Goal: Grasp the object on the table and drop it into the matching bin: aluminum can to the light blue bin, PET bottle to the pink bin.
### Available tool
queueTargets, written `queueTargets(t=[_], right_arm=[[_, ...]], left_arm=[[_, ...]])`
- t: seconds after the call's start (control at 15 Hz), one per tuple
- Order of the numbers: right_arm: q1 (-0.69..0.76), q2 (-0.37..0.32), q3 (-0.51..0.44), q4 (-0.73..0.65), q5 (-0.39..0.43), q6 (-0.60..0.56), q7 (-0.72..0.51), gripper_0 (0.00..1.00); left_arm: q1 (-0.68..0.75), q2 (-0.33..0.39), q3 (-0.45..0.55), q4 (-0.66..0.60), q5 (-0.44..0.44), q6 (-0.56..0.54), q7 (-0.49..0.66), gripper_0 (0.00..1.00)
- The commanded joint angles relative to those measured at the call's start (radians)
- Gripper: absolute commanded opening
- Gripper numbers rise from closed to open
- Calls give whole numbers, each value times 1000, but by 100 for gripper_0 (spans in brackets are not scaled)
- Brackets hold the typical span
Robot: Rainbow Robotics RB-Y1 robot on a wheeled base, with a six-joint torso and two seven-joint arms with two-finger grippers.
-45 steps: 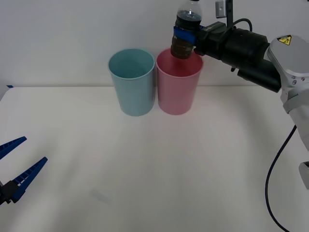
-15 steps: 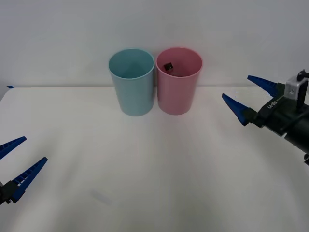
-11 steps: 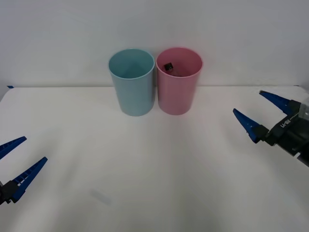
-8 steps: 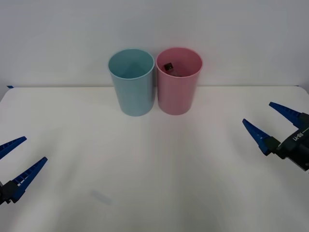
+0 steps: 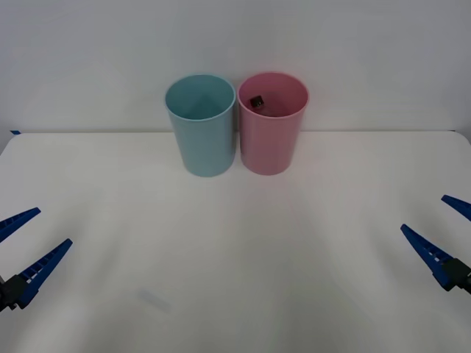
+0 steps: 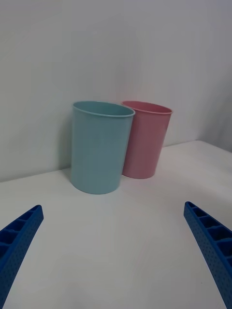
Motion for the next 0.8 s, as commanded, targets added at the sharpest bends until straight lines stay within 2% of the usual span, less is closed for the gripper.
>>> queueTargets(t=[0.07, 0.33, 0.8], right_arm=[[43, 32, -60, 0, 1, -83, -2, 100], [100, 37, -97, 0, -12, -130, 1, 100], [105, 37, -97, 0, -1, -135, -2, 100]], left_arm=[[0, 0, 0, 0, 0, 0, 0, 100], [0, 0, 0, 0, 0, 0, 0, 100], [0, 0, 0, 0, 0, 0, 0, 100]])
